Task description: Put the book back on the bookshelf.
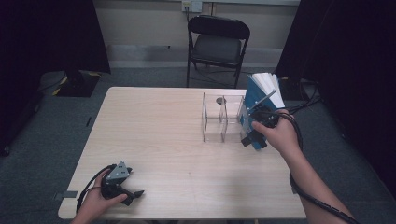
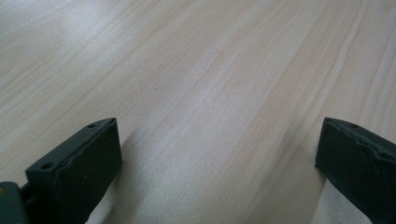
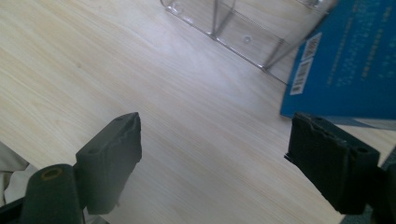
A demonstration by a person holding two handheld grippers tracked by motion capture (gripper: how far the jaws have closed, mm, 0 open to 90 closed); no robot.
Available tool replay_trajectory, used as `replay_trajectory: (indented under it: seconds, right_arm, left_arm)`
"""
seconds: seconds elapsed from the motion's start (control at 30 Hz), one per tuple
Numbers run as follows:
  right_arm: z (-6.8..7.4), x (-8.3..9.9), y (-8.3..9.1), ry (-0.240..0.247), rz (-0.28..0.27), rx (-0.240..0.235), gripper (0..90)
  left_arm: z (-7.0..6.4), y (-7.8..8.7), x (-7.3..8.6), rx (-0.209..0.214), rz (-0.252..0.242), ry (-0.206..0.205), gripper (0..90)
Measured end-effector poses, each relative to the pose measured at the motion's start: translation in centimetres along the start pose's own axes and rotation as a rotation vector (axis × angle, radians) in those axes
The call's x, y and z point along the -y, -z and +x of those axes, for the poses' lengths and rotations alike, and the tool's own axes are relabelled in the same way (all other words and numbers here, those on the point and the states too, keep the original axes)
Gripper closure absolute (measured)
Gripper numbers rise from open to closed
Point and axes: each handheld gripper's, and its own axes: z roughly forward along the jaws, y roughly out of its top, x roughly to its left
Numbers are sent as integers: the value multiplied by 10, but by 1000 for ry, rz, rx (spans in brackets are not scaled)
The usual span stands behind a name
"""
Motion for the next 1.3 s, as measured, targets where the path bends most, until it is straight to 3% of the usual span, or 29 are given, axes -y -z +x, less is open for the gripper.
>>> replay_trajectory:
  seconds: [0.4,0.57,1.3]
  right_arm:
    - [18,-1,-19,26,-9,-62,174]
    - [21,-3,-23,24,-47,-75,187]
    - [52,-16,-49,89,-35,-132,189]
  left_arm:
    - [0,0,0,-3,1,-4,0]
    - [0,0,0,-4,0,-5,0]
    - [0,0,0,-1,0,0,0]
